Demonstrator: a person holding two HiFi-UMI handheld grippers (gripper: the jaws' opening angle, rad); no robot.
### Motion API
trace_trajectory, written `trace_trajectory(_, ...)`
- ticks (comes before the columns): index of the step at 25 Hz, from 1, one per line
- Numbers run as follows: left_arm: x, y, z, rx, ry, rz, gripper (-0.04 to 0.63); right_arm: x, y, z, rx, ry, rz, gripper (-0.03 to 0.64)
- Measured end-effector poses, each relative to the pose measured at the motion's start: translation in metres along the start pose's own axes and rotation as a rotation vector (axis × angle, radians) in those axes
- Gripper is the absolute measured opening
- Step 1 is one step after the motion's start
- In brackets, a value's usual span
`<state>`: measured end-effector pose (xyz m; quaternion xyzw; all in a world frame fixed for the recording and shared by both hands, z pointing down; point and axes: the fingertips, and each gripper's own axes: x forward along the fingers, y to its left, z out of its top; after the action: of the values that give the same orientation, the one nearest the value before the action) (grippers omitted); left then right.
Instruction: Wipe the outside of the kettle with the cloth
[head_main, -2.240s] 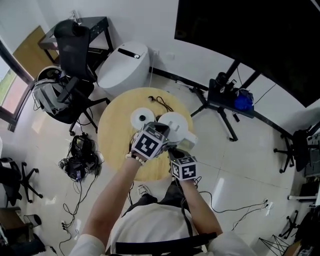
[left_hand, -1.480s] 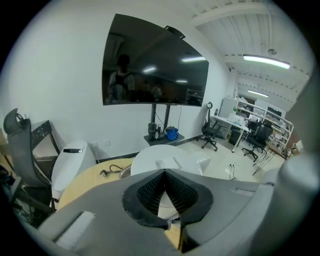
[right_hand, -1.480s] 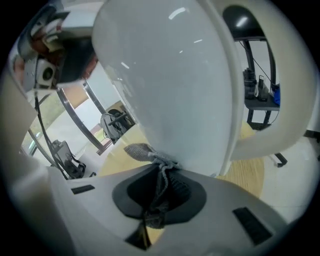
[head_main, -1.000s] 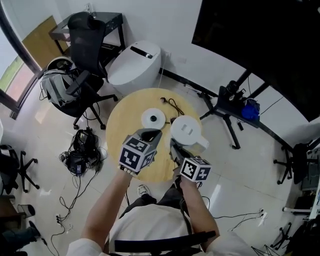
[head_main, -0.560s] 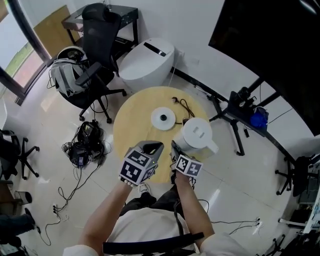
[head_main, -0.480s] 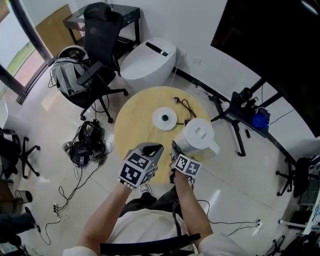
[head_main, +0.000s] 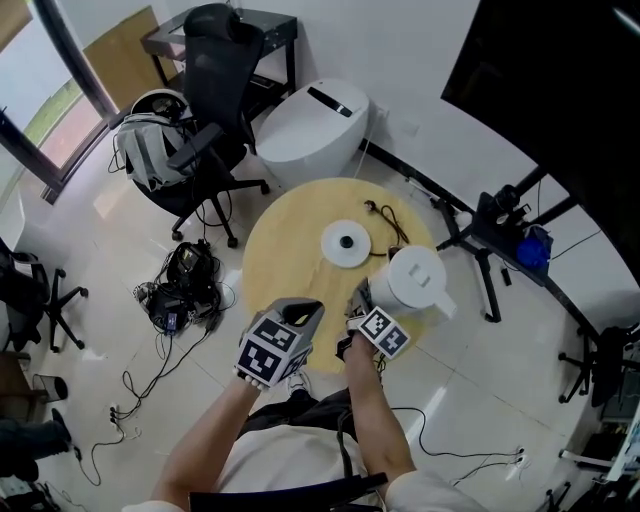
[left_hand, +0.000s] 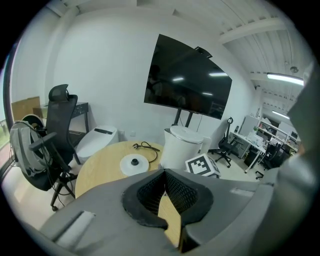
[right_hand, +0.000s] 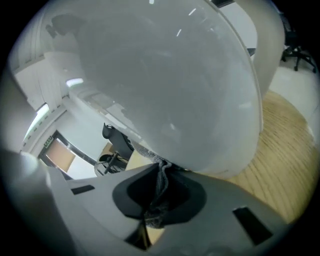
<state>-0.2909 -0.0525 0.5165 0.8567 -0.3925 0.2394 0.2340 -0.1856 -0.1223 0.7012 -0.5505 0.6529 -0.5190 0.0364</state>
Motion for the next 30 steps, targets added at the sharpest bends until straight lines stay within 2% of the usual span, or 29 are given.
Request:
trace_trajectory(5, 0.001, -0.001, 0.009, 0.004, -0.021, -0.021, 0.001, -0.035, 0.064, 0.039, 0.010, -0.136, 0.114, 0.031)
trace_trajectory(9, 0.005, -0.010, 0.016, 0.018, -0.031, -0.049, 0.002, -0.060, 0.097, 0.065, 0.107, -0.214, 0.192, 0.031)
trace_trajectory(12, 0.005, -0.016, 0.020, 0.027, -0.041, -0.058, 0.002, -0.072, 0.112, 0.079, 0.149, -0.244, 0.239, 0.031)
trace_trajectory(17, -0.005, -0.006, 0.019, 0.010, -0.066, -0.031, 0.002, -0.081, 0.133, 0.083, 0.114, -0.217, 0.288, 0.031)
trace_trajectory(20, -0.012, 0.002, 0.013, -0.031, -0.088, -0.001, 0.002, -0.095, 0.153, 0.073, -0.038, -0.137, 0.325, 0.031)
trace_trajectory(25, -0.017, 0.008, 0.007, -0.143, -0.160, 0.089, 0.002, -0.133, 0.162, 0.049, -0.407, 0.031, 0.398, 0.031)
trace_trajectory(30, -0.011, -0.010, 0.012, -0.230, -0.251, 0.204, 0.002, -0.176, 0.146, 0.068, -0.696, 0.108, 0.484, 0.031)
